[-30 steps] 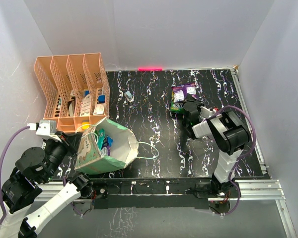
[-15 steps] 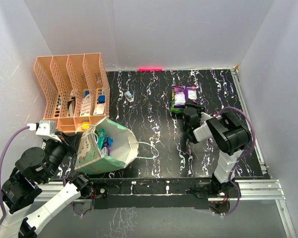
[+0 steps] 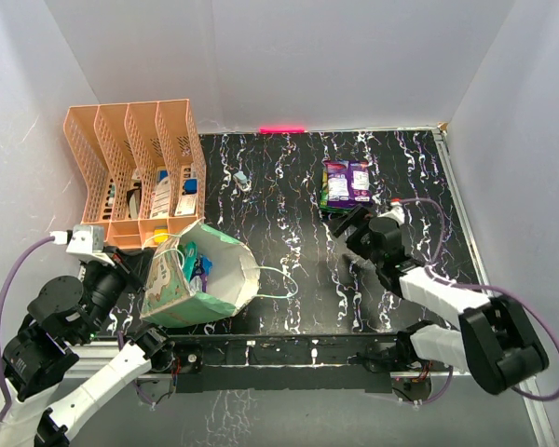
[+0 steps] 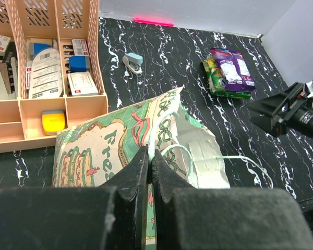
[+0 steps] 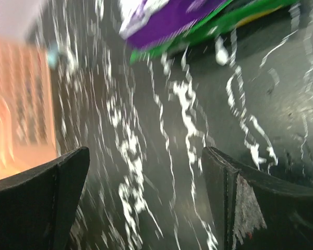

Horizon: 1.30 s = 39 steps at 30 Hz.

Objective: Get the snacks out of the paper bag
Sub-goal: Place the snack at the center of the board, then adjust the paper bag at the center of the board.

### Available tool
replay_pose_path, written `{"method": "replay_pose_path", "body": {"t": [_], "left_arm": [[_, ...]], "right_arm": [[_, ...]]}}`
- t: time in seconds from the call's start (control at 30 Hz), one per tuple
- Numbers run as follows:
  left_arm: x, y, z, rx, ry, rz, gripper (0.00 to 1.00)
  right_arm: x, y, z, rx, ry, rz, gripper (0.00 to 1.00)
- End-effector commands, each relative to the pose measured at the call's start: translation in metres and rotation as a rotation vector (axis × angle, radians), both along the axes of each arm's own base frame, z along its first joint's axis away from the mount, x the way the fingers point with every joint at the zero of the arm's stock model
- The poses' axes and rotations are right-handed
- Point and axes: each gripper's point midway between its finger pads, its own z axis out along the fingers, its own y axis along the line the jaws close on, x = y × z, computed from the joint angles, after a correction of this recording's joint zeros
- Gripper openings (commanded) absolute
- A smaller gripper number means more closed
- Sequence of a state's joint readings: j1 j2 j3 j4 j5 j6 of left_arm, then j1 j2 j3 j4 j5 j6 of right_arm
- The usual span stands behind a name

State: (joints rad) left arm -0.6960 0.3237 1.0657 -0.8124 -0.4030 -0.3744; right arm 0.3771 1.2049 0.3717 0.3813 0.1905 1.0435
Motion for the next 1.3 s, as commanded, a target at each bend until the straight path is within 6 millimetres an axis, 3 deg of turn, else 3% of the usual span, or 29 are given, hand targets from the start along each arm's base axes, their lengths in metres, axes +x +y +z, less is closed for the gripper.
{"method": "replay_pose_path", "body": {"t": [0.0, 0.1, 0.27, 0.37, 0.67, 0.83, 0.87, 0.9, 0.97, 1.03, 1.13, 1.27], "left_arm": [[0.002, -0.005, 0.013, -0.026, -0.014, -0.010, 0.00], [0.003, -0.006, 0.013, -0.033, -0.001, -0.007, 0.00], [0.007, -0.013, 0.009, -0.032, 0.062, -0.003, 0.00], [0.010, -0.018, 0.006, -0.033, 0.096, -0.005, 0.00], [0.011, -0.021, -0.006, 0.026, 0.230, 0.018, 0.00], [0.010, -0.023, -0.006, 0.023, 0.237, 0.006, 0.00], [0.010, -0.023, -0.006, 0.022, 0.239, 0.004, 0.00], [0.010, -0.024, -0.005, 0.020, 0.238, 0.001, 0.00], [0.011, -0.030, -0.002, 0.010, 0.229, -0.025, 0.00], [0.014, -0.040, 0.003, -0.016, 0.218, -0.055, 0.00], [0.028, -0.072, 0.021, -0.113, 0.166, -0.141, 0.00], [0.048, -0.124, 0.035, -0.188, 0.166, -0.282, 0.00]], "right_arm": [[-0.070, 0.038, -0.005, -0.310, 0.061, 0.640, 0.92], [-0.095, 0.052, 0.025, -0.311, 0.018, 0.823, 0.92], [-0.130, 0.099, 0.110, -0.070, -0.177, 1.030, 0.93], [-0.142, 0.121, 0.135, 0.013, -0.245, 1.071, 0.93], [-0.170, 0.182, 0.107, 0.044, -0.229, 1.292, 0.82], [-0.181, 0.198, 0.096, 0.024, -0.226, 1.355, 0.76], [-0.182, 0.198, 0.093, 0.021, -0.218, 1.362, 0.63], [-0.182, 0.197, 0.091, 0.016, -0.204, 1.364, 0.41], [-0.182, 0.195, 0.089, 0.007, -0.169, 1.343, 0.17], [-0.194, 0.195, 0.094, 0.009, -0.169, 1.358, 0.08], [-0.232, 0.202, 0.106, 0.008, -0.292, 1.454, 0.07], [-0.269, 0.217, 0.113, -0.008, -0.399, 1.454, 0.07]]}}
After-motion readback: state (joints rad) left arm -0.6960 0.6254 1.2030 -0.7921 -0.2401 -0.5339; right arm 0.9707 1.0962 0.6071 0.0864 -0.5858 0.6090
